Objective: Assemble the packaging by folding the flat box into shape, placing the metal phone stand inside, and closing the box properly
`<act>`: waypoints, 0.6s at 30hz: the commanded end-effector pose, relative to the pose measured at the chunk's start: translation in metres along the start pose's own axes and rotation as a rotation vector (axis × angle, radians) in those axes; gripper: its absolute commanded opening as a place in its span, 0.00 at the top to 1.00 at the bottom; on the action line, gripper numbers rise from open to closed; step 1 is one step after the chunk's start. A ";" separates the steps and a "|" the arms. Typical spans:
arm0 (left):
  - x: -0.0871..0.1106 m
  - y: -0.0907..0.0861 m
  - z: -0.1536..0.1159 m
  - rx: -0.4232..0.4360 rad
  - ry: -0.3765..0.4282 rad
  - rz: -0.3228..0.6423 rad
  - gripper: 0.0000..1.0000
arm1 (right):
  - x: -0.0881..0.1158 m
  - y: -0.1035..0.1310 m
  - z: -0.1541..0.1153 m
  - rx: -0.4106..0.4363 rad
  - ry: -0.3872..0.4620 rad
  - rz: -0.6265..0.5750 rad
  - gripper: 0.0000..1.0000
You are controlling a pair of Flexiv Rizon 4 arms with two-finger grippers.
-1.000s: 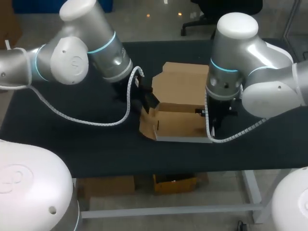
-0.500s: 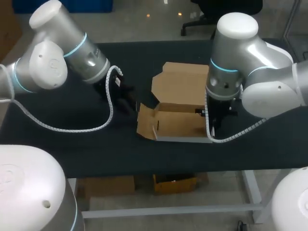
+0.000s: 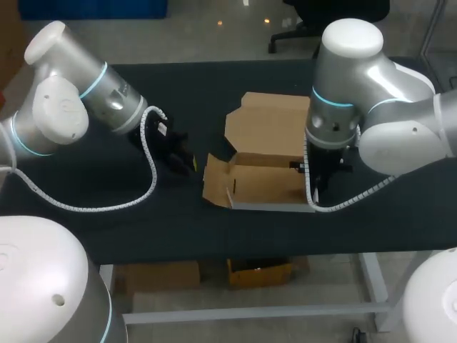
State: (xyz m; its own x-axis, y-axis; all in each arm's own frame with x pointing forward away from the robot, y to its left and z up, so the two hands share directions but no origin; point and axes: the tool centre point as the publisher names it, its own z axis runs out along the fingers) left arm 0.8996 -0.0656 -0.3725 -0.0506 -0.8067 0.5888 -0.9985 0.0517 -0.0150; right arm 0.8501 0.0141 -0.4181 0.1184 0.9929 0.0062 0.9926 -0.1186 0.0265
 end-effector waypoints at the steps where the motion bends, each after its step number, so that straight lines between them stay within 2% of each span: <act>1: -0.002 -0.003 0.010 -0.009 0.030 0.003 0.74 | 0.000 0.000 0.000 0.001 -0.001 0.000 1.00; 9: 0.006 0.002 0.021 -0.029 0.095 0.006 0.72 | 0.000 0.000 0.000 0.001 -0.001 0.000 1.00; 18: 0.028 0.012 0.019 -0.028 0.192 0.040 0.71 | 0.000 0.000 0.000 0.001 -0.001 0.000 1.00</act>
State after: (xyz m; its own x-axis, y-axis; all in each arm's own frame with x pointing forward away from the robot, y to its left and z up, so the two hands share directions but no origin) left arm 0.8900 -0.0992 -0.3712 -0.0785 -0.6855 0.7238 -0.9947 0.1021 -0.0112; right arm 0.8501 0.0141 -0.4181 0.1184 0.9929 0.0062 0.9926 -0.1186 0.0265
